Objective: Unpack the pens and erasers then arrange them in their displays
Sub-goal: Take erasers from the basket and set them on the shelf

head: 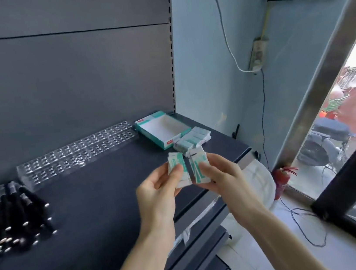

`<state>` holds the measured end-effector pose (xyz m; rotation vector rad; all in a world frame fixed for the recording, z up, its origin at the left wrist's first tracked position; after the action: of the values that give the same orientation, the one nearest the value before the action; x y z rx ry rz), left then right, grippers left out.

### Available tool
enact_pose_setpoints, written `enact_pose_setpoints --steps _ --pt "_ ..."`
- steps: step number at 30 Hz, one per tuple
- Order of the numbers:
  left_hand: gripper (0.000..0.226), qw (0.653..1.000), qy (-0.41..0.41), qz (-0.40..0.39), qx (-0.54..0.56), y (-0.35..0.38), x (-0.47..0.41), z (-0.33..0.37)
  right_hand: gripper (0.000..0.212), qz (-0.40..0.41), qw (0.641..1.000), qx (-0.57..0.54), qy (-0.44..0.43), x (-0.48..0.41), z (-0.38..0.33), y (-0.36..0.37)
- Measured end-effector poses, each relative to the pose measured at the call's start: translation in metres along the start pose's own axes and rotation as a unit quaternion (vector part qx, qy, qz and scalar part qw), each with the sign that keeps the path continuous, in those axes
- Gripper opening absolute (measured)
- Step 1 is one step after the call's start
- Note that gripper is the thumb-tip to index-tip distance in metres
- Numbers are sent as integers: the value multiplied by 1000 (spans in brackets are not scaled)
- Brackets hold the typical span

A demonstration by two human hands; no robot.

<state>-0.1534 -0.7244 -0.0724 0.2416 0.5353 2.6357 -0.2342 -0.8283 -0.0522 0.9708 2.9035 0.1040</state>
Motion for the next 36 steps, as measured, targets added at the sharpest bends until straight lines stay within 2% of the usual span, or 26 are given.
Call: enact_pose_setpoints --steps 5,10,19,23,26,29,33,36 --pt "21 999 -7 24 21 40 -56 -27 23 -25 1000 -6 0 -68 5 -33" --pt "17 996 23 85 -8 57 -89 -43 24 -51 998 9 31 -120 18 -63" --pt "23 955 80 282 -54 64 -76 -77 14 -131 988 70 51 -174 49 -97" --pt "14 930 90 332 -129 76 -70 -84 11 -172 976 130 37 -184 60 -109" --pt "12 914 72 337 -213 81 -68 -87 10 -200 966 160 43 -181 69 -110" --pt "10 882 65 348 -312 86 -69 -83 3 -218 948 229 12 -184 66 -107" --pt "8 835 70 356 -415 91 -69 -74 11 -228 915 328 -55 -185 63 -102" --pt "15 800 79 338 -489 96 -69 -70 20 -230 888 386 -100 -185 62 -100"
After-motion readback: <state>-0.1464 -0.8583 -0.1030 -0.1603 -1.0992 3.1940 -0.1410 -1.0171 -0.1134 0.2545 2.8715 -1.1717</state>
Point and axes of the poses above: each hand's wrist, its own x-axis away from the middle knuckle, its own y-axis out of the palm, z = x × y, the point moved 7 cm from there along -x, towards the middle knuckle, and after that the axes turned 2 degrees about z, right-handed, at the moved point
